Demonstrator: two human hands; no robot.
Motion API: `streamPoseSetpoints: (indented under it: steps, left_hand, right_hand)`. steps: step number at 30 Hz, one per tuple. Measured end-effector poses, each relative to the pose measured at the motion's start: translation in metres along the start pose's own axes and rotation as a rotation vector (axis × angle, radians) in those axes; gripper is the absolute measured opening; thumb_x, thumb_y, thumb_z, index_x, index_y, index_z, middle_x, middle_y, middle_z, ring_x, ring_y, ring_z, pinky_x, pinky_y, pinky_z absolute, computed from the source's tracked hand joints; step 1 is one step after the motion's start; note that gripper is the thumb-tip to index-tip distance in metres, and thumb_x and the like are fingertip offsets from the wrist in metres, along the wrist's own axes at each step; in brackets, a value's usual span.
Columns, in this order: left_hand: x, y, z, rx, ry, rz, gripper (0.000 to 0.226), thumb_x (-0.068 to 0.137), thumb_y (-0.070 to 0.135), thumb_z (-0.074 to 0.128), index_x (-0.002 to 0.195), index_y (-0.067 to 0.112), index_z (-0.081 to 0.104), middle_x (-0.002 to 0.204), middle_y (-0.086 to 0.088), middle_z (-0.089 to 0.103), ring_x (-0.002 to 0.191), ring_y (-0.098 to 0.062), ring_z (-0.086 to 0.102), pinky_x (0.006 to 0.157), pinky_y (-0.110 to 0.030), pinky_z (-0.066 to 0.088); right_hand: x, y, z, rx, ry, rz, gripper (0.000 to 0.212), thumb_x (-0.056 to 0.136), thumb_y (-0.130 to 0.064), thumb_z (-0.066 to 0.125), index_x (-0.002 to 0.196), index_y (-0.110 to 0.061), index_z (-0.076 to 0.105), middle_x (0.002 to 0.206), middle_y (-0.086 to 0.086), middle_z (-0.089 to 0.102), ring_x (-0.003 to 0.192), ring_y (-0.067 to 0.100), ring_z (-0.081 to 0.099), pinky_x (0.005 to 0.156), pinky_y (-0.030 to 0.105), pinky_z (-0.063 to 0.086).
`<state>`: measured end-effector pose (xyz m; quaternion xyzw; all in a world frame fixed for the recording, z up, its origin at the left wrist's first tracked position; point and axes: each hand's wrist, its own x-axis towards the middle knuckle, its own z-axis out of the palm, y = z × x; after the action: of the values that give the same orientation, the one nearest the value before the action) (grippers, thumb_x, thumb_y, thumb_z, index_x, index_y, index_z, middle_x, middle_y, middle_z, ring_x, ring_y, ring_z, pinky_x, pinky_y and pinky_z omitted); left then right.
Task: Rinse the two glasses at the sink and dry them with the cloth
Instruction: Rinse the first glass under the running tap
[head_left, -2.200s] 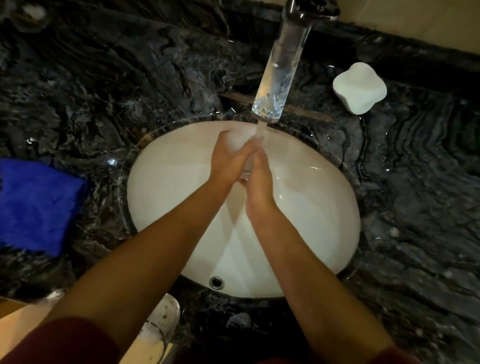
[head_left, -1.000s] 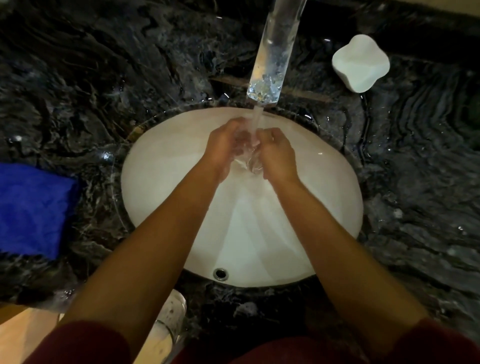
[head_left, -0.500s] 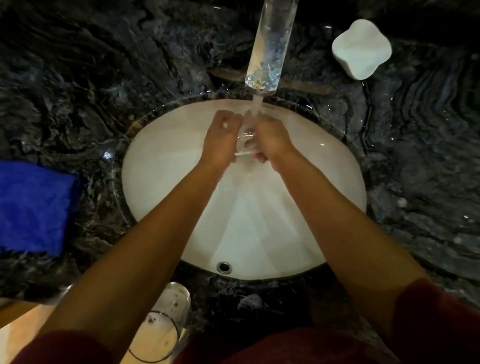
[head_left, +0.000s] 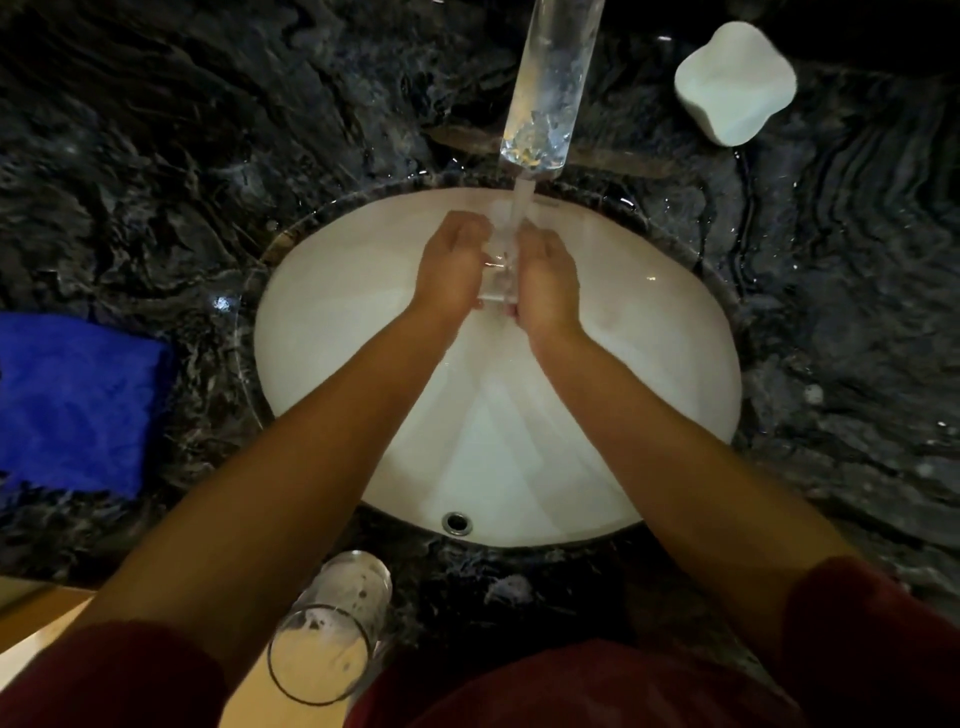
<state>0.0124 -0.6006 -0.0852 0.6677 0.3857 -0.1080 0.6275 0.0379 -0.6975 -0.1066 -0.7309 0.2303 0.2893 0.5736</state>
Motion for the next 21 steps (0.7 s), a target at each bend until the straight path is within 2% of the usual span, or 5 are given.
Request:
streamPoseSetpoints:
  steps: [2, 9, 12, 17, 21]
  left_hand:
    - [-0.001, 0.004, -0.002, -0.015, -0.1, -0.188, 0.023, 0.104, 0.035, 0.043, 0.109, 0.02, 0.059, 0.097, -0.005, 0.065, 0.064, -0.015, 0.054, 0.052, -0.023, 0.039]
    - [0.006, -0.009, -0.016, -0.274, -0.269, -0.489, 0.026, 0.097, 0.041, 0.048, 0.088, 0.018, 0.056, 0.069, -0.007, 0.056, 0.046, -0.017, 0.042, 0.038, -0.018, 0.024]
    - [0.0, -0.008, -0.012, -0.177, -0.21, -0.366, 0.029, 0.101, 0.041, 0.044, 0.095, 0.018, 0.061, 0.076, -0.007, 0.062, 0.045, -0.015, 0.045, 0.041, -0.021, 0.028]
    - [0.0, -0.001, -0.018, 0.049, -0.079, 0.09, 0.01, 0.102, 0.03, 0.051, 0.102, 0.026, 0.06, 0.099, -0.005, 0.064, 0.066, -0.014, 0.055, 0.046, -0.019, 0.042]
    - [0.005, -0.007, -0.023, 0.009, -0.112, 0.295, 0.016, 0.089, 0.026, 0.068, 0.104, 0.03, 0.063, 0.108, 0.001, 0.065, 0.091, -0.015, 0.062, 0.063, -0.026, 0.052]
  right_hand:
    - [-0.002, 0.014, -0.004, -0.093, 0.085, -0.186, 0.034, 0.097, -0.05, 0.046, 0.097, -0.02, 0.062, 0.087, -0.001, 0.069, 0.081, 0.02, 0.068, 0.071, 0.042, 0.058]
    - [0.001, 0.03, -0.014, -0.56, -0.002, -0.97, 0.028, 0.096, -0.033, 0.056, 0.115, -0.016, 0.069, 0.117, 0.006, 0.065, 0.106, 0.024, 0.061, 0.076, 0.03, 0.048]
    - [0.007, 0.015, -0.018, -0.584, 0.001, -0.749, 0.024, 0.095, -0.037, 0.054, 0.102, -0.022, 0.071, 0.099, -0.002, 0.071, 0.087, 0.016, 0.067, 0.07, 0.031, 0.052]
    - [0.013, -0.025, -0.025, 0.005, -0.397, 0.206, 0.036, 0.103, -0.045, 0.044, 0.097, -0.017, 0.066, 0.085, 0.005, 0.068, 0.05, 0.02, 0.058, 0.043, 0.021, 0.038]
    - [0.023, -0.024, -0.033, 0.189, -0.565, 0.288, 0.047, 0.101, -0.058, 0.041, 0.11, -0.017, 0.062, 0.086, 0.005, 0.057, 0.043, 0.011, 0.04, 0.037, 0.016, 0.022]
